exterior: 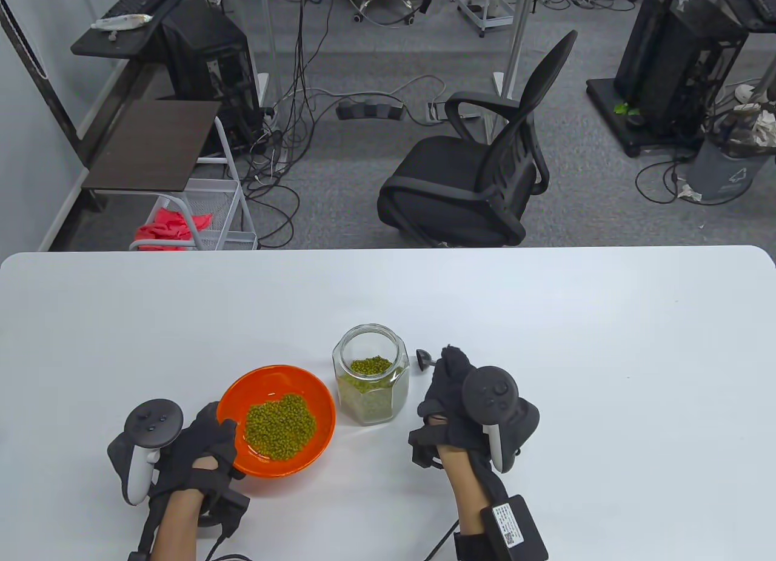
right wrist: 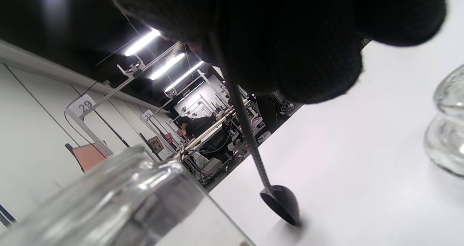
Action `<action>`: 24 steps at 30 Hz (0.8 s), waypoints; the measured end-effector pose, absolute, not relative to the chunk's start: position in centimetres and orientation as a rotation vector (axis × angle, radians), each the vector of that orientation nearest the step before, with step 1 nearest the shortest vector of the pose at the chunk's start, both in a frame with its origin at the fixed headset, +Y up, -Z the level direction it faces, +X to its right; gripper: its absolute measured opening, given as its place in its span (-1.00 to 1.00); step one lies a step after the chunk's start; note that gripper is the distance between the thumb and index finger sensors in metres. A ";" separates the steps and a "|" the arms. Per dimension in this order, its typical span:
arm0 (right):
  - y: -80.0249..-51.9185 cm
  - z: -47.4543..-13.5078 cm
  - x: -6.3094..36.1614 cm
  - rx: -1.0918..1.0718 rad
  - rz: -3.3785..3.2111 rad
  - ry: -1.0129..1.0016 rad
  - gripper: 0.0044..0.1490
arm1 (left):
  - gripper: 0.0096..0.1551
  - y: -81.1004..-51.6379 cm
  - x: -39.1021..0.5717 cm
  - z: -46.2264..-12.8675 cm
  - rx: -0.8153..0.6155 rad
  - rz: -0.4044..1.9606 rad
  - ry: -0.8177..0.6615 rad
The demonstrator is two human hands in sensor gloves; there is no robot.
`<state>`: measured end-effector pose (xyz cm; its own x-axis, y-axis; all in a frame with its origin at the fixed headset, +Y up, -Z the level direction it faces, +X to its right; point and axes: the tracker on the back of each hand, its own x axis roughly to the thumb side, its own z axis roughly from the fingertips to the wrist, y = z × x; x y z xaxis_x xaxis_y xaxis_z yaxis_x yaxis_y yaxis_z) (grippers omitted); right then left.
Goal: Portion mung beans with measuring scoop (Bowl in hand)
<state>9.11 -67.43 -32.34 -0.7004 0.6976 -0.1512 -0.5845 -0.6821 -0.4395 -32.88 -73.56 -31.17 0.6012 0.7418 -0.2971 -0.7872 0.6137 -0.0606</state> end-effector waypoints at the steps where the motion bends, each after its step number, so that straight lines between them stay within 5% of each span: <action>1: -67.5 -32.2 9.0 -0.401 2.365 -0.466 -0.50 | -0.30 -73.5 -32.9 -31.2 -0.192 0.891 0.252; 24: -73.6 -29.6 8.4 -0.477 2.702 0.095 -0.49 | -0.30 -73.5 -32.8 -31.2 -0.185 0.889 0.238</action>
<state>8.45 -73.60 -29.59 -0.8644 0.3684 -0.3422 -0.3915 -0.9202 -0.0015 -32.76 -73.53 -31.20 0.6069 0.7435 -0.2809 -0.7844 0.6173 -0.0607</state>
